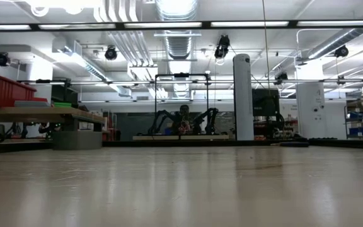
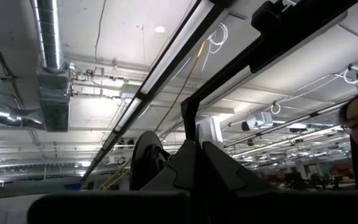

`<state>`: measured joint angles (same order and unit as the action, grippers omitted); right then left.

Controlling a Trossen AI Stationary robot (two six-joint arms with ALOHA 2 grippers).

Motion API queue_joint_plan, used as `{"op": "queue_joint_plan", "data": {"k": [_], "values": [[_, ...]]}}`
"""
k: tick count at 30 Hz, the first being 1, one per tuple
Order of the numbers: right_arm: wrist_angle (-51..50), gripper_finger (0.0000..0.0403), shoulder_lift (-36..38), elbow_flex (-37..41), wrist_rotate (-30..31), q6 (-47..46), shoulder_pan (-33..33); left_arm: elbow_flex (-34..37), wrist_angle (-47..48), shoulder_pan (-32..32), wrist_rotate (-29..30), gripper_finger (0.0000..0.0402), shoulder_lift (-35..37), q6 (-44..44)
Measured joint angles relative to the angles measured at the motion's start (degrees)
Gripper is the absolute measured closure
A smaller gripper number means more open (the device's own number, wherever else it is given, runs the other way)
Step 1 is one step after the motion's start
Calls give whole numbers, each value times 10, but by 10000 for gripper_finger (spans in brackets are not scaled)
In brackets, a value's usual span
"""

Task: Coil cords
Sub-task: Coil the black wire on the black spool

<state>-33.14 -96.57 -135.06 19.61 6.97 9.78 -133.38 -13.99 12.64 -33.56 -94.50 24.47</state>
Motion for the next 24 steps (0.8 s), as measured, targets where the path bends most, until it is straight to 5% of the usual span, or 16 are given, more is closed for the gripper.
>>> {"op": "queue_joint_plan", "data": {"k": [5, 13, 24], "values": [[52, 301, -43, 1, 0, 6, -19, 0, 1, 0, 0, 395, -4, 0], [105, 207, -65, 1, -67, -128, -48, 0, 47, 0, -2, 395, -5, -14], [108, 198, -84, 2, -156, -200, -87, 0, 60, -3, -1, 395, -13, -15]]}}
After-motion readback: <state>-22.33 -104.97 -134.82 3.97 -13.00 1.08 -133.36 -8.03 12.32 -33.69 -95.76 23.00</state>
